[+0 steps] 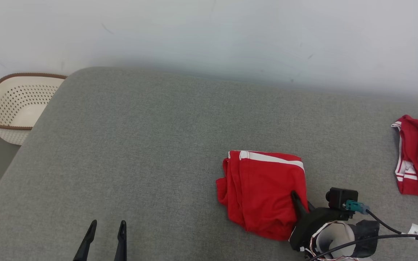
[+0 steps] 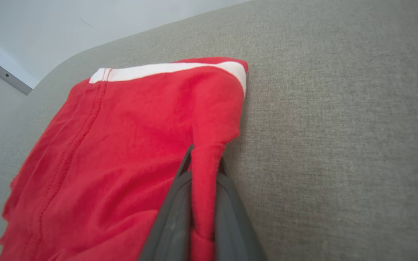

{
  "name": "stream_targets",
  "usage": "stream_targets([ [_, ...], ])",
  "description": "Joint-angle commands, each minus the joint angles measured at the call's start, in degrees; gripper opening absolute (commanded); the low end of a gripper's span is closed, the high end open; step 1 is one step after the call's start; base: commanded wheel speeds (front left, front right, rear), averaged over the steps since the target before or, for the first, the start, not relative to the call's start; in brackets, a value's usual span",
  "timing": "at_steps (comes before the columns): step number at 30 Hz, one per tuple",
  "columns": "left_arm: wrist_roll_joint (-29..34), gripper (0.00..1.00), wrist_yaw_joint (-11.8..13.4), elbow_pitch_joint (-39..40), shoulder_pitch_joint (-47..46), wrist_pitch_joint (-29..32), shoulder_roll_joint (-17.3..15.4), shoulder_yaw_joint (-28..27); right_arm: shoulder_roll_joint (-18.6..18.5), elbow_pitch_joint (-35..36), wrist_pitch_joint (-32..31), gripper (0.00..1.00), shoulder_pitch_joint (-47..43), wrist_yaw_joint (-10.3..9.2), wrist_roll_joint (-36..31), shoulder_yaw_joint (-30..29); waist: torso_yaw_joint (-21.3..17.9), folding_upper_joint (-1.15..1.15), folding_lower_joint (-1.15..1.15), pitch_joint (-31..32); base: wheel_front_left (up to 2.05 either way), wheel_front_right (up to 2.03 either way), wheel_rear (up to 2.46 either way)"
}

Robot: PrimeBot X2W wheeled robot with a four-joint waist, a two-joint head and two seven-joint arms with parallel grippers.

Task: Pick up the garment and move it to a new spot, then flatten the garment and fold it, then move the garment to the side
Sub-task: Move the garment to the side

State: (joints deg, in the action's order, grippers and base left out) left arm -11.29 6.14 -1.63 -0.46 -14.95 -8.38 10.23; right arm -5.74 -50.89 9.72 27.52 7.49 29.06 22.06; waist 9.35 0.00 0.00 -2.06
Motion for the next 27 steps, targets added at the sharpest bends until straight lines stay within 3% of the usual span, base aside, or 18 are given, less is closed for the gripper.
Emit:
stream_targets([
  [1,0.0,1.00,0.1,0.3,0.7,-0.3,0.0,-0.2,-0.9,-0.2,0.8,0.00,1.0,0.01,-0.9,0.8,-1.1,0.00,0.00,0.2,0.00,0.00,0.00],
  [17,0.9,1.00,-0.6,2.7,-1.4,-0.3,0.8,-0.9,-11.2,4.0,-1.2,0.00,10.9,0.01,-4.6,10.4,-8.6,0.00,0.00,-4.2,0.00,0.00,0.00],
  [27,2.1,1.00,-1.7,4.2,-4.8,-0.3,-0.4,-1.2,-21.1,6.8,-4.2,0.00,22.3,0.01,-2.9,22.5,-11.7,0.00,0.00,-10.5,0.00,0.00,0.00],
])
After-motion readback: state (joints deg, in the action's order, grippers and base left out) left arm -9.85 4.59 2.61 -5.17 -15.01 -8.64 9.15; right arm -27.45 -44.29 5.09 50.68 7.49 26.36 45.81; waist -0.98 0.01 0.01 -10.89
